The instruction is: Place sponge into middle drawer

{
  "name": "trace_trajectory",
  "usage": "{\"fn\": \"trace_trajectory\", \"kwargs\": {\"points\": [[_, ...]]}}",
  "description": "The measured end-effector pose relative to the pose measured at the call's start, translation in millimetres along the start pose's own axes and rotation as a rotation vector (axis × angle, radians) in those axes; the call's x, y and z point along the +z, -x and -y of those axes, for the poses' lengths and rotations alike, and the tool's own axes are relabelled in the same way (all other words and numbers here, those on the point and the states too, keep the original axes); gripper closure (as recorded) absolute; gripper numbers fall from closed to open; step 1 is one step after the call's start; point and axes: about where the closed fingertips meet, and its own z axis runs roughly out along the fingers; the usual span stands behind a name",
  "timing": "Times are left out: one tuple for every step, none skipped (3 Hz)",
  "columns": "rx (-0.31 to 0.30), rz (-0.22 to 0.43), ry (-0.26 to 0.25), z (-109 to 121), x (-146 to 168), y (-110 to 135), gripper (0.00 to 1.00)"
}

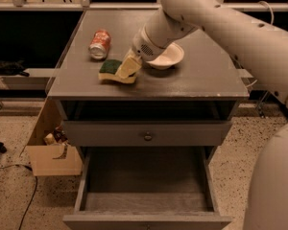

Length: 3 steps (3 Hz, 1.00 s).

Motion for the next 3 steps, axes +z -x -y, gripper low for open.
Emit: {"fn": "trace_trajectory", "kwargs": {"points": [[0.039,0.032,-0.065,-8,-47,-20,1.00],[0.066,0.064,-0.120,-25,-91,-38,1.00],[0.106,0.112,-0.180,-51,-134,-64,1.00]]}}
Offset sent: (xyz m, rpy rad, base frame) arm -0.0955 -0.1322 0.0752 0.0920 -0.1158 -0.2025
